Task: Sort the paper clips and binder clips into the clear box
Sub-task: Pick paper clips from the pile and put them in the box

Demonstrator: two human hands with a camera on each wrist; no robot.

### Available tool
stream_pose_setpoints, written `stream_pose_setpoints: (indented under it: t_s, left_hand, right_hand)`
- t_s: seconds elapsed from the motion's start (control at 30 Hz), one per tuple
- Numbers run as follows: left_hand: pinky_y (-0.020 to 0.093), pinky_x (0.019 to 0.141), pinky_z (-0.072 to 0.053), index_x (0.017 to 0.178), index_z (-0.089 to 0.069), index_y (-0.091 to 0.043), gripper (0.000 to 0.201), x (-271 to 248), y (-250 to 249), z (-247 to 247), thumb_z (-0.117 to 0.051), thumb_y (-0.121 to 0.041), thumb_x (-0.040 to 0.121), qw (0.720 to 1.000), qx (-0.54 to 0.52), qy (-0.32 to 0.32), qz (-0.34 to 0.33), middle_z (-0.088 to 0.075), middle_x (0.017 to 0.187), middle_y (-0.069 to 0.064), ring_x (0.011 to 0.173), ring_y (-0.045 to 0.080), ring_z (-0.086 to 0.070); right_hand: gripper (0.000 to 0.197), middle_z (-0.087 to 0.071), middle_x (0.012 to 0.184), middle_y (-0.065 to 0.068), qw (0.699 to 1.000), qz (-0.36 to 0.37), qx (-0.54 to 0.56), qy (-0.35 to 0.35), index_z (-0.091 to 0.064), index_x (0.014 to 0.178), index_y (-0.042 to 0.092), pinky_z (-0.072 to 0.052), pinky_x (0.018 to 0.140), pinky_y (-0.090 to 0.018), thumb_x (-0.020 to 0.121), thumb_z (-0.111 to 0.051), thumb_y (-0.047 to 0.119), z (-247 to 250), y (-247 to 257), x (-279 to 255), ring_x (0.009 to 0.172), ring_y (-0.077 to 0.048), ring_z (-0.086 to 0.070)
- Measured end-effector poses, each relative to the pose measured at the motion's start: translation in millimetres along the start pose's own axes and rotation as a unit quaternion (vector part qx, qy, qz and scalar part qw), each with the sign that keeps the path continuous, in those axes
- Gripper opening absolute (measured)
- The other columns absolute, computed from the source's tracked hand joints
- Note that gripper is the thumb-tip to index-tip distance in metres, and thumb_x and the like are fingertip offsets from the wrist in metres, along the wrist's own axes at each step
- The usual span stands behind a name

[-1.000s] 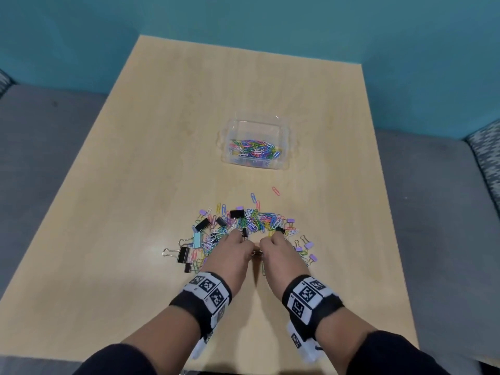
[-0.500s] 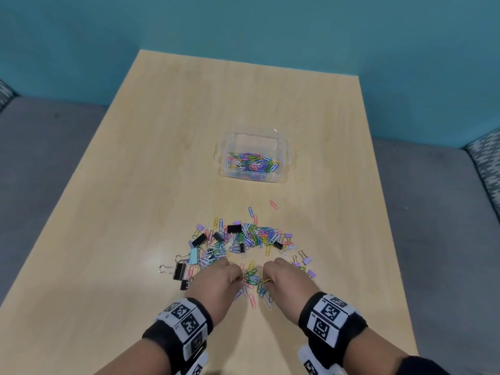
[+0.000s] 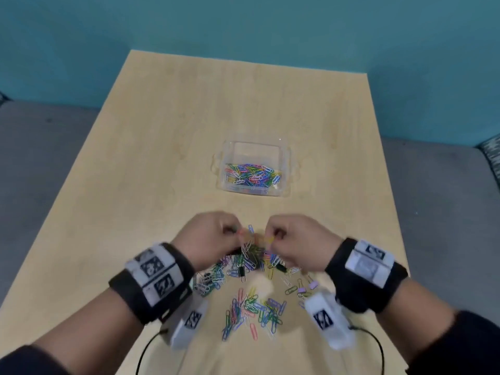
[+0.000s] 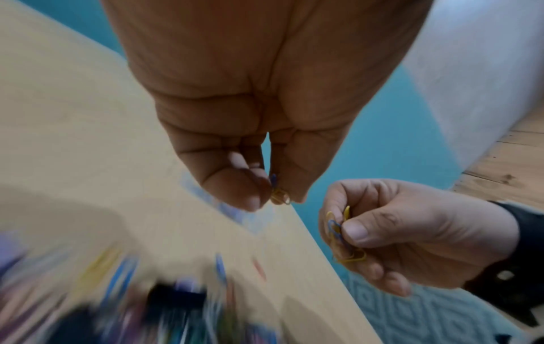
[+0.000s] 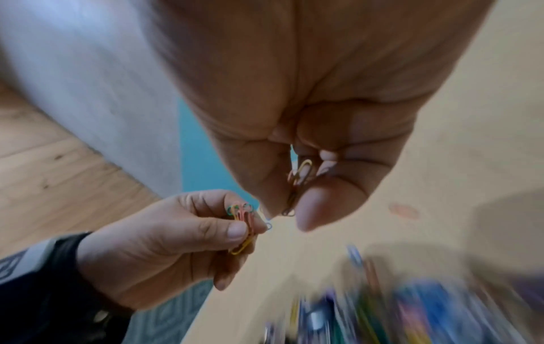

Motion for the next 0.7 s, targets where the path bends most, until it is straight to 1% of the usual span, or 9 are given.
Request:
stream_pose_setpoints:
  t_s: [0.1,0.17,0.27,0.33,0.4,0.47,0.5,0.6,0.7]
  left_hand:
    - [0.04,0.066,-0.055,0.079,-0.07,-0.015,0.004,48.5,-9.9,36.7,-0.071,-0.019,0.078,0.997,0.009,-0.072,-0.005,-0.066,0.068,0.005,0.06,0.023,-0.061]
    - [0.04,0.067,-0.054,0.081,-0.069,-0.014,0.007,76.2,-17.3,49.7,-0.068,-0.021,0.08,0.994,0.038,-0.103,-0.006,-0.066,0.072,0.009,0.066,0.029,-0.063]
    - [0.034,0.066,-0.053,0.084,-0.068,-0.019,0.007,103.4,-26.2,53.2,-0.065,-0.024,0.08,0.991,0.058,-0.121,0.009,-0.064,0.072,0.003,0.07,0.027,-0.064]
    - [0.032,0.071,-0.053,0.093,-0.069,-0.021,0.013,111.9,-26.2,50.0,-0.065,-0.024,0.081,0.992,0.04,-0.12,0.018,-0.066,0.08,0.001,0.074,0.025,-0.064]
    - [0.029,0.077,-0.049,0.111,-0.065,-0.021,0.029,112.1,-19.5,45.6,-0.064,-0.027,0.083,0.993,0.047,-0.107,0.027,-0.068,0.094,0.001,0.084,0.022,-0.062]
    - [0.027,0.08,-0.044,0.12,-0.06,-0.022,0.037,100.2,-11.8,47.6,-0.063,-0.029,0.084,0.991,0.076,-0.108,0.02,-0.065,0.101,0.001,0.091,0.021,-0.06]
    - [0.028,0.081,-0.043,0.121,-0.06,-0.022,0.037,89.2,-7.0,50.0,-0.063,-0.03,0.085,0.99,0.083,-0.116,0.015,-0.063,0.103,0.0,0.092,0.021,-0.059]
    - [0.032,0.084,-0.045,0.119,-0.061,-0.023,0.033,39.1,19.1,54.7,-0.063,-0.03,0.086,0.988,0.067,-0.136,0.019,-0.061,0.104,0.0,0.09,0.018,-0.059]
    - [0.033,0.081,-0.047,0.114,-0.064,-0.022,0.028,-23.7,55.8,49.0,-0.064,-0.025,0.086,0.985,0.059,-0.158,0.031,-0.059,0.103,-0.002,0.086,0.014,-0.059]
  right_hand:
    - [0.014,-0.059,0.055,-0.001,0.996,0.022,-0.015,-0.082,-0.057,0.072,0.016,-0.051,0.049,-0.036,0.082,-0.061,0.007,50.2,13.9,43.5,0.043,-0.018,-0.06]
    - [0.011,-0.059,0.061,-0.003,0.992,0.015,-0.026,-0.123,-0.056,0.072,0.015,-0.054,0.054,-0.041,0.079,-0.06,0.008,72.0,17.0,70.7,0.05,-0.025,-0.065]
    - [0.007,-0.059,0.066,0.0,0.984,0.008,-0.073,-0.165,-0.058,0.074,0.016,-0.056,0.062,-0.04,0.077,-0.06,0.011,90.0,25.3,98.1,0.068,-0.028,-0.067]
    - [0.004,-0.061,0.071,-0.001,0.984,0.007,-0.068,-0.167,-0.06,0.079,0.017,-0.056,0.067,-0.041,0.078,-0.06,0.013,91.5,25.8,108.4,0.073,-0.028,-0.066]
    - [0.02,-0.064,0.088,-0.003,0.986,-0.002,-0.051,-0.156,-0.062,0.101,0.02,-0.055,0.075,-0.04,0.082,-0.063,0.021,90.9,20.7,109.0,0.081,-0.028,-0.066]
    - [0.039,-0.06,0.111,-0.007,0.985,-0.011,-0.064,-0.157,-0.056,0.123,0.019,-0.052,0.084,-0.04,0.085,-0.062,0.027,93.2,9.3,97.8,0.094,-0.027,-0.063]
    - [0.041,-0.058,0.118,-0.008,0.982,-0.006,-0.091,-0.168,-0.054,0.127,0.018,-0.049,0.088,-0.039,0.087,-0.06,0.028,94.4,3.5,85.9,0.099,-0.027,-0.061]
    - [0.039,-0.056,0.121,-0.007,0.966,0.007,-0.178,-0.187,-0.052,0.131,0.017,-0.044,0.088,-0.034,0.093,-0.053,0.026,80.9,-23.5,33.8,0.101,-0.025,-0.058]
    - [0.036,-0.055,0.119,-0.005,0.962,-0.002,-0.226,-0.151,-0.053,0.13,0.017,-0.047,0.085,-0.037,0.093,-0.049,0.02,38.1,-68.0,-23.2,0.101,-0.025,-0.058]
Point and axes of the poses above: each hand's wrist, its own x-axis towards the middle knuckle, its own z-axis out of the back of the hand, y = z × x, the point moved 9 cm from there along x, towards the middle knuckle
